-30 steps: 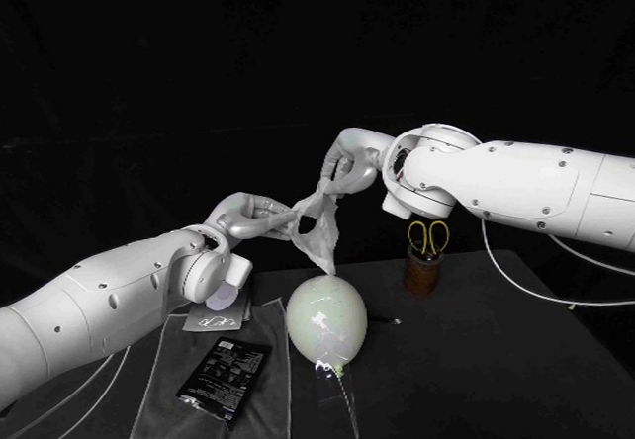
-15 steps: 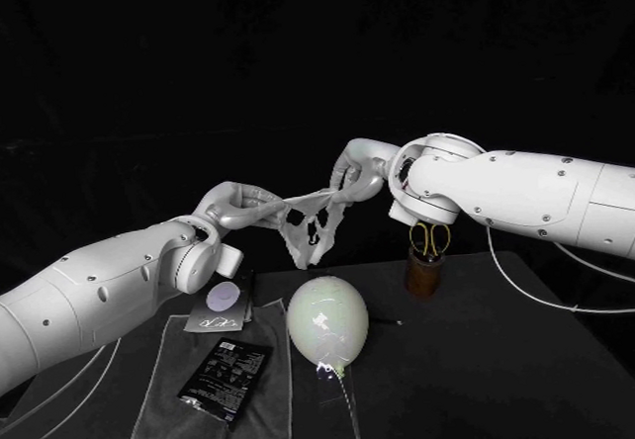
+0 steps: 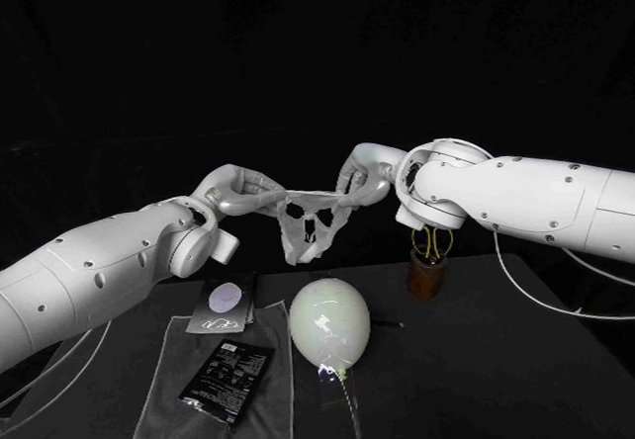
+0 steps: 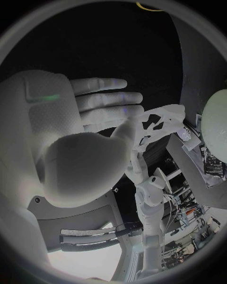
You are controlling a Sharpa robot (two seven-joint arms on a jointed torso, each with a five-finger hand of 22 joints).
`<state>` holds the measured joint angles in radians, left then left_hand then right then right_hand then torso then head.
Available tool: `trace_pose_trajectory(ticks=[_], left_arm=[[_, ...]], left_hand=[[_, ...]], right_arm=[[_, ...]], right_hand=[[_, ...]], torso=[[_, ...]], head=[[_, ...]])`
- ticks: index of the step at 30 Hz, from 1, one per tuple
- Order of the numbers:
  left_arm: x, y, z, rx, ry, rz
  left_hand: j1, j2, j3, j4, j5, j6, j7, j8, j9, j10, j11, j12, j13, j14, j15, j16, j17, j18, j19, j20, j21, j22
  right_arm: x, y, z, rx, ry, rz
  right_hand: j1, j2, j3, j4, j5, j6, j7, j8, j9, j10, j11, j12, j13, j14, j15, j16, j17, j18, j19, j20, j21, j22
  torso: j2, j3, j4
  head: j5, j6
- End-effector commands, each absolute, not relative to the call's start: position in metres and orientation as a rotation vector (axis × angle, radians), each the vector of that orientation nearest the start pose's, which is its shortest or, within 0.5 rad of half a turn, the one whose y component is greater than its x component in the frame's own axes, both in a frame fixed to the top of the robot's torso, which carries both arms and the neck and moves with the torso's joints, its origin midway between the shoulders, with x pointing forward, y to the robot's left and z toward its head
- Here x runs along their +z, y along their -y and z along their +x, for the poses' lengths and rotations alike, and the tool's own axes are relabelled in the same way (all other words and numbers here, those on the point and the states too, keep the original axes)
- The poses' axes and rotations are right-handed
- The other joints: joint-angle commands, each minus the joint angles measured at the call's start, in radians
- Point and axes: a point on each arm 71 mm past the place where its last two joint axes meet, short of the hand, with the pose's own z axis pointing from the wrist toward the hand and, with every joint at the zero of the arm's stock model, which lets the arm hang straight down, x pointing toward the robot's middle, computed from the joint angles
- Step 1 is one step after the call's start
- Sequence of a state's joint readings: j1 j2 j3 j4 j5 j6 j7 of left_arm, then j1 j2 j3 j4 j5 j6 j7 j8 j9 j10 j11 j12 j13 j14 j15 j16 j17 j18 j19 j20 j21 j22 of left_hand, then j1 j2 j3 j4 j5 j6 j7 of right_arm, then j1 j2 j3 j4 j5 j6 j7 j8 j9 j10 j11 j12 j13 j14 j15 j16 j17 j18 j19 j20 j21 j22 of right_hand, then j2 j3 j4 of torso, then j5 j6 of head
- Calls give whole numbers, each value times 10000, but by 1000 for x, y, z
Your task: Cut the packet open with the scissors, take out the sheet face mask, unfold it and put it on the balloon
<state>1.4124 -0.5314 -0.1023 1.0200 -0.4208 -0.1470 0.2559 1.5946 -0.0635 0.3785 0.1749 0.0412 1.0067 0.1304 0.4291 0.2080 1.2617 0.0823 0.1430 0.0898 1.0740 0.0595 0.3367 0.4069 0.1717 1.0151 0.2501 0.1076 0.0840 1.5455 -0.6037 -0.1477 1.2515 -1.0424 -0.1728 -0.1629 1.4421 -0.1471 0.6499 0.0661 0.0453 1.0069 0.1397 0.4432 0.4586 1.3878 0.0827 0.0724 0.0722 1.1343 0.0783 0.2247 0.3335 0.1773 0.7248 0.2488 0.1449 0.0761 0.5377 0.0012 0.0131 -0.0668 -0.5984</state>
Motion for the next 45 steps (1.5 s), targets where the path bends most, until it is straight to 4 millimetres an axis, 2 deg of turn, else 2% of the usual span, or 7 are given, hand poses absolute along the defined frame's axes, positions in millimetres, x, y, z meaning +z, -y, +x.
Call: trace_pose_trajectory(ticks=[1,7,20,33,35,39,45], left_arm=[[-103,-179,594,-12606,-16051,-4747],[-98,-178,593,-12424,-16394,-4202],[-76,-173,588,-12343,-16666,-3078],[-29,-174,581,-12398,-16105,-2389],[-26,-172,580,-12367,-16135,-2222],[-24,-169,578,-12317,-16081,-2076],[-37,-169,578,-12119,-16334,-2146]], left_hand=[[-10,6,159,-86,67,-14,43,63,547,85,-2,-57,-13,13,11,-28,16,105,37,-34,55,9],[-47,-16,192,-112,67,-14,47,74,569,97,1,-65,-13,18,14,-30,27,107,60,-48,78,21],[-116,-52,252,-163,67,-11,40,98,614,125,-5,-78,-11,36,10,-27,52,107,105,-76,122,43],[-209,-99,360,-270,68,5,32,134,688,188,-24,-91,-3,76,-14,-19,98,108,200,-141,215,90],[-215,-101,364,-273,68,5,31,135,692,191,-24,-91,-2,79,-15,-17,101,108,204,-143,220,92],[-228,-105,390,-295,68,7,30,139,705,201,-28,-95,-1,91,-19,-15,110,108,219,-156,237,102],[-300,-121,448,-333,68,17,20,153,744,241,-37,-99,5,125,-29,-6,135,104,263,-186,288,129]], right_arm=[[-64,159,568,7023,-16971,-59],[-64,152,564,6983,-16988,-1499],[-52,148,555,5582,-16534,-3511],[-43,155,559,4818,-16468,-2827],[-43,153,557,5076,-16449,-2658],[-43,149,554,5316,-16521,-2639],[-46,147,554,6021,-16910,-1952]], right_hand=[[-69,70,14,-64,29,24,0,62,66,-26,-33,-24,9,58,40,-55,19,114,70,2,-1,13],[-108,67,13,-79,28,9,7,57,69,-43,-26,-34,5,40,50,-67,27,113,57,6,-11,9],[-166,52,-10,-131,29,43,-20,83,91,13,-54,-9,17,95,26,-43,71,120,97,-2,2,15],[-225,52,5,-127,28,54,-28,86,97,19,-54,-13,15,104,29,-44,88,119,120,-11,9,18],[-230,55,9,-127,29,54,-29,86,97,19,-55,-14,15,103,29,-45,90,119,122,-12,9,18],[-231,57,11,-127,29,54,-30,86,97,20,-56,-14,14,103,29,-46,90,119,123,-12,9,18],[-265,76,49,-170,28,61,-41,87,104,37,-67,-14,15,108,13,-56,112,121,285,-37,80,50]], torso=[[-15,1,-9],[-7,28,11],[-69,5,17],[-329,22,82],[-366,33,87],[-384,-20,52],[-420,-14,74]], head=[[36,15],[50,0],[70,-32],[60,-154],[63,-158],[83,-194],[76,-99]])
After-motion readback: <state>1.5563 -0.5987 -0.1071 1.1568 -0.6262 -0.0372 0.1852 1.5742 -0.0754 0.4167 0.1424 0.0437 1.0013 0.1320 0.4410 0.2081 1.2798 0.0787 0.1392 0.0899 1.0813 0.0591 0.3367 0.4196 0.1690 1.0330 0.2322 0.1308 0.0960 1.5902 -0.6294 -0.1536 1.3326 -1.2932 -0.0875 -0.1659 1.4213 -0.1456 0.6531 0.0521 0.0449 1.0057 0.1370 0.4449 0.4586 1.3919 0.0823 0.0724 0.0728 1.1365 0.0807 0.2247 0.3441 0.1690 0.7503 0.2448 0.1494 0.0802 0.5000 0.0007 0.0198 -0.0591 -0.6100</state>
